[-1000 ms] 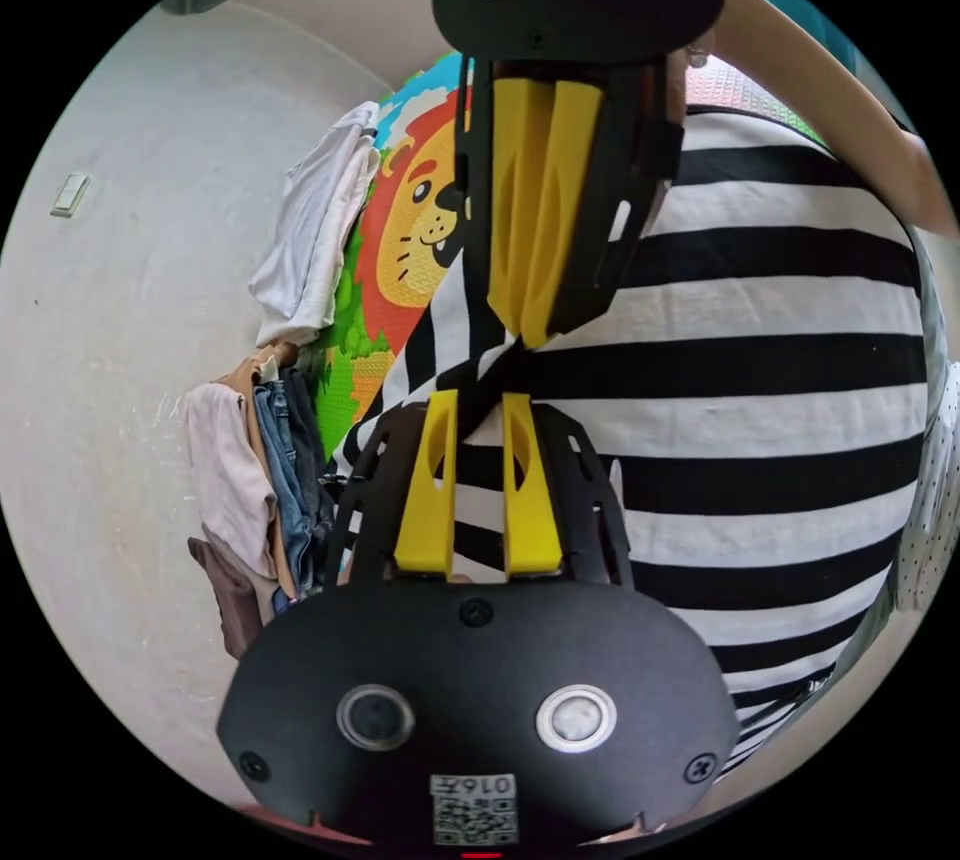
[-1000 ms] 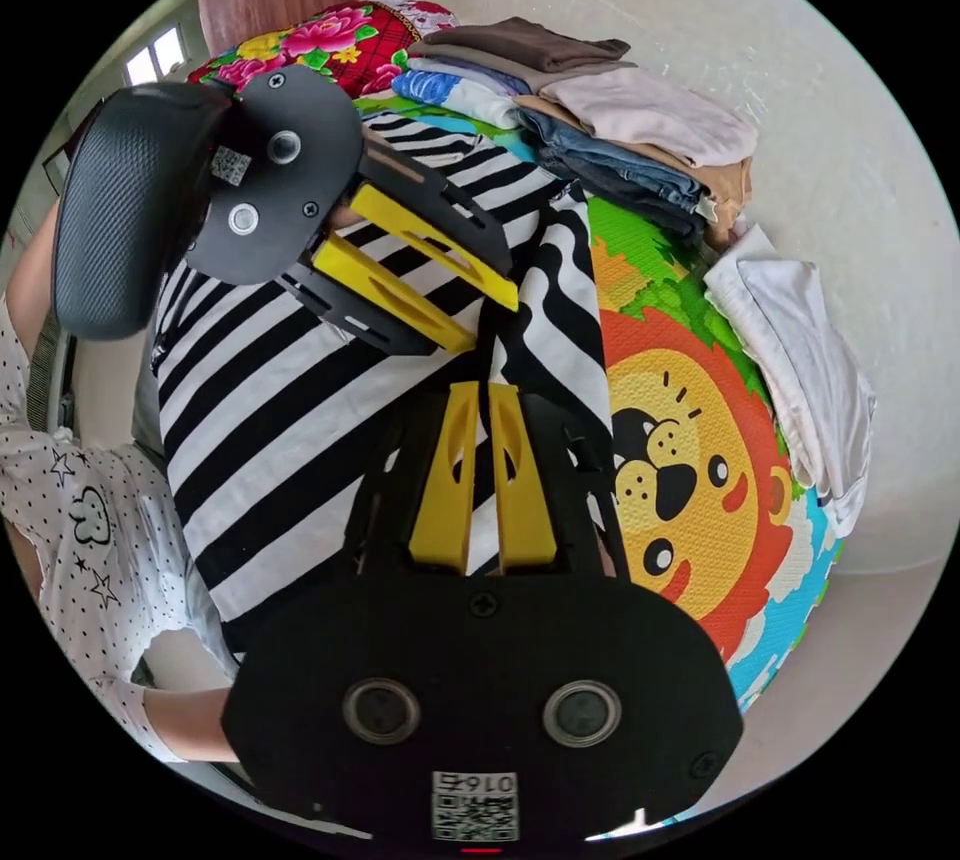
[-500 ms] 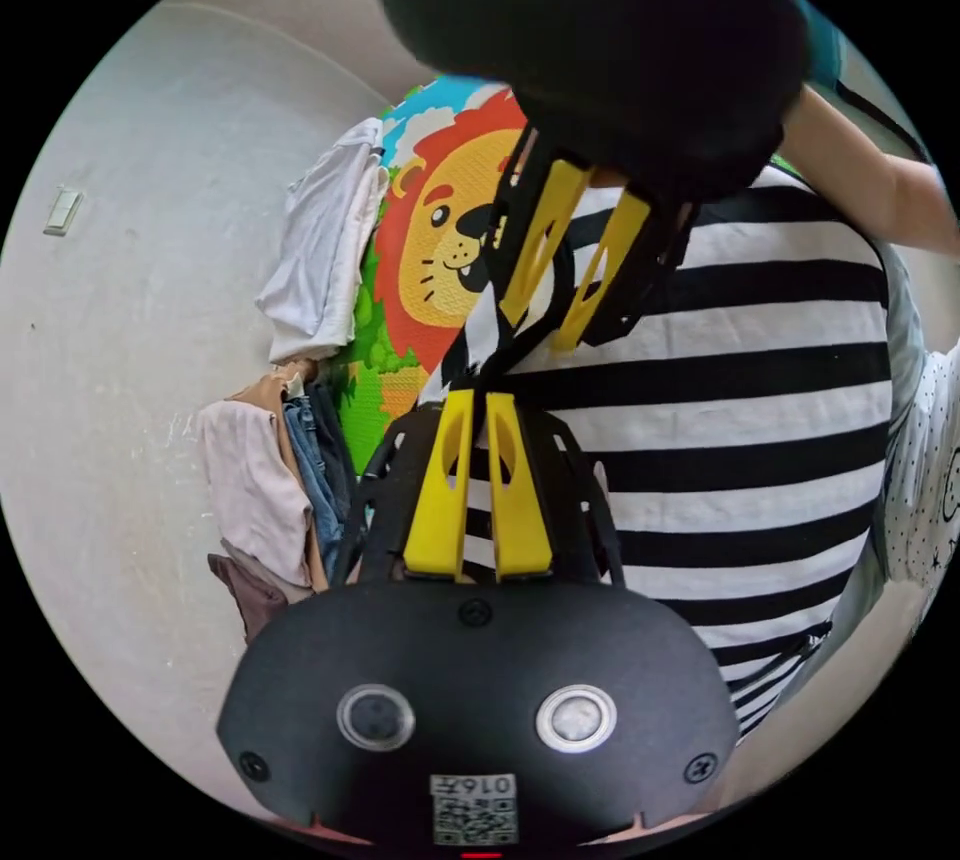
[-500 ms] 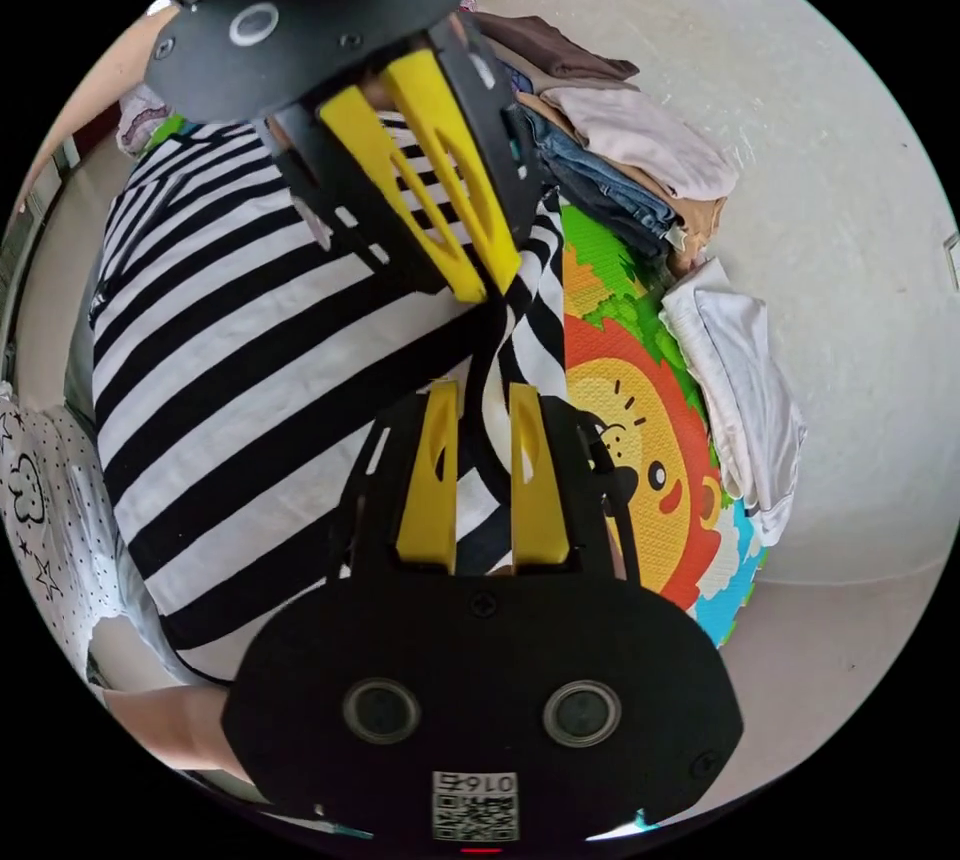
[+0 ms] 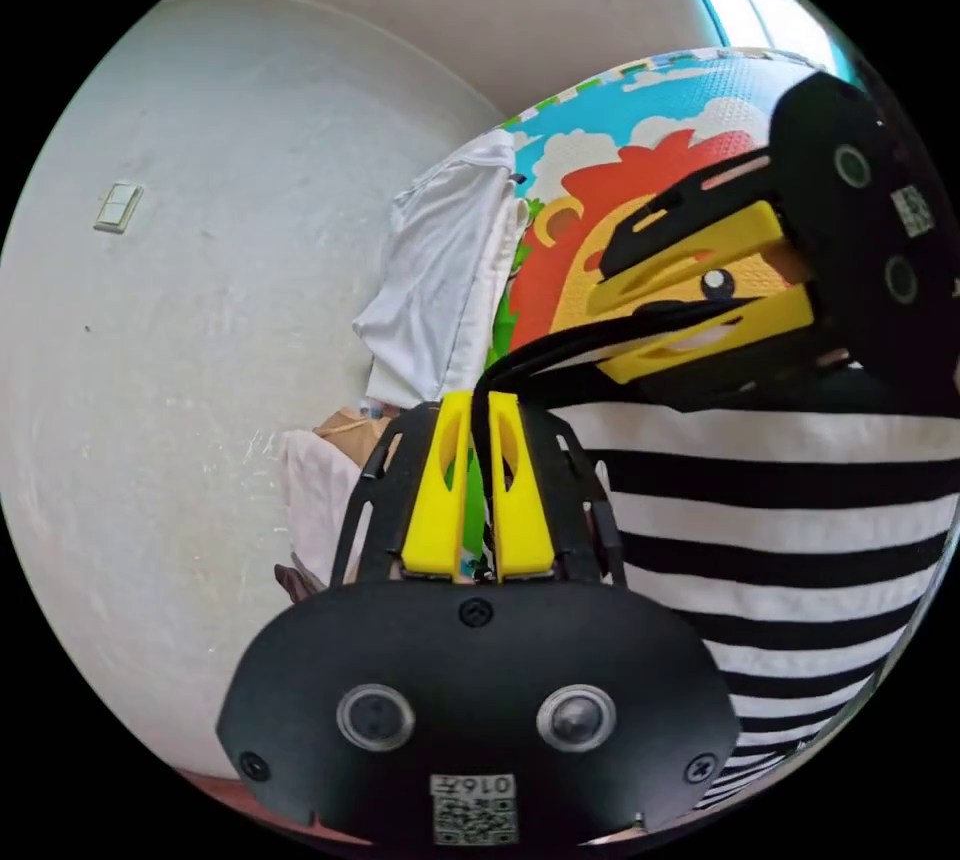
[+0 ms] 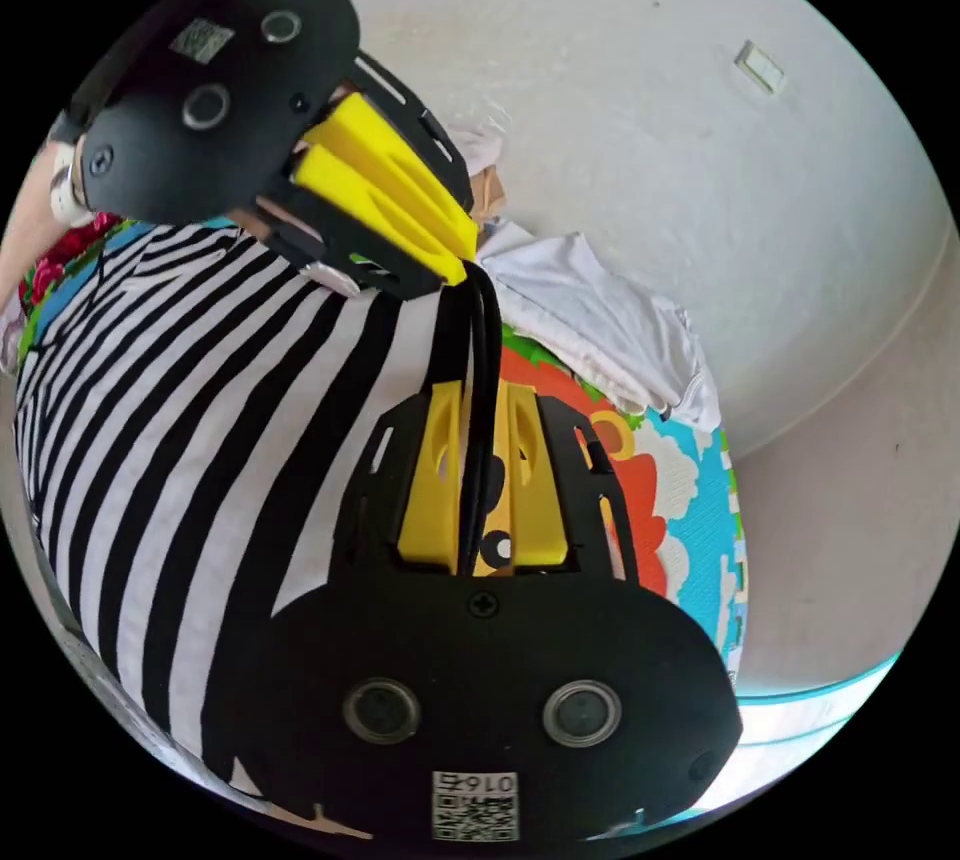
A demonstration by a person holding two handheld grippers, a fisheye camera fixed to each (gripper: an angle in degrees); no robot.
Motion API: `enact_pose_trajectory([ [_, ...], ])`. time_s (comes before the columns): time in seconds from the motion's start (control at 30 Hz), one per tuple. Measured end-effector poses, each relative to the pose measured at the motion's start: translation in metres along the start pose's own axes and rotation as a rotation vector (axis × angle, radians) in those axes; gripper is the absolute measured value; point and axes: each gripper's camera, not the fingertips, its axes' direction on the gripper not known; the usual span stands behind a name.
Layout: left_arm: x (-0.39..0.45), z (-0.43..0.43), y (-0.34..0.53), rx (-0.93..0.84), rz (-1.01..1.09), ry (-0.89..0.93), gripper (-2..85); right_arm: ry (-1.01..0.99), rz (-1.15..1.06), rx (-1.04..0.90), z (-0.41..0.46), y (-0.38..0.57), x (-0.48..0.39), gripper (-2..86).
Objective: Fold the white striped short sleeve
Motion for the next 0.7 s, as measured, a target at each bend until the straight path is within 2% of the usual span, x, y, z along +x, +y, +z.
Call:
enact_pose_trajectory([
  [0.07, 0.002, 0.020, -0.005, -0.048, -0.019, -0.040, -0.5, -0.069, 0.066, -0.060, 0.015, 0.007, 0.019, 6.2],
  [0.13, 0.000, 0.040, -0.005, -0.099, -0.071, -0.072, -0.5, -0.056, 0.110, -0.152, 0.030, 0.013, 0.031, 4.6],
  [0.23, -0.034, 0.053, 0.015, -0.105, -0.306, -0.084, 0.1, 0.014, 0.166, -0.272, 0.050, 0.029, 0.052, 2.4],
  [0.3, -0.063, 0.061, 0.046, -0.099, -0.370, 0.133, 2.6, -0.023, 0.216, -0.263, 0.050, 0.035, 0.067, 2.1],
  [0.4, -0.079, 0.070, 0.088, -0.102, -0.352, 0.312, 5.8, -0.095, 0.288, -0.195, 0.041, 0.046, 0.088, 2.0],
  [0.57, -0.084, 0.091, 0.135, -0.201, -0.412, 0.244, 6.4, -0.297, 0.344, -0.099, 0.030, 0.057, 0.112, 3.3],
  [0.7, -0.080, 0.107, 0.151, -0.217, -0.445, 0.248, 6.0, -0.309, 0.297, -0.104, 0.027, 0.054, 0.109, 5.1],
])
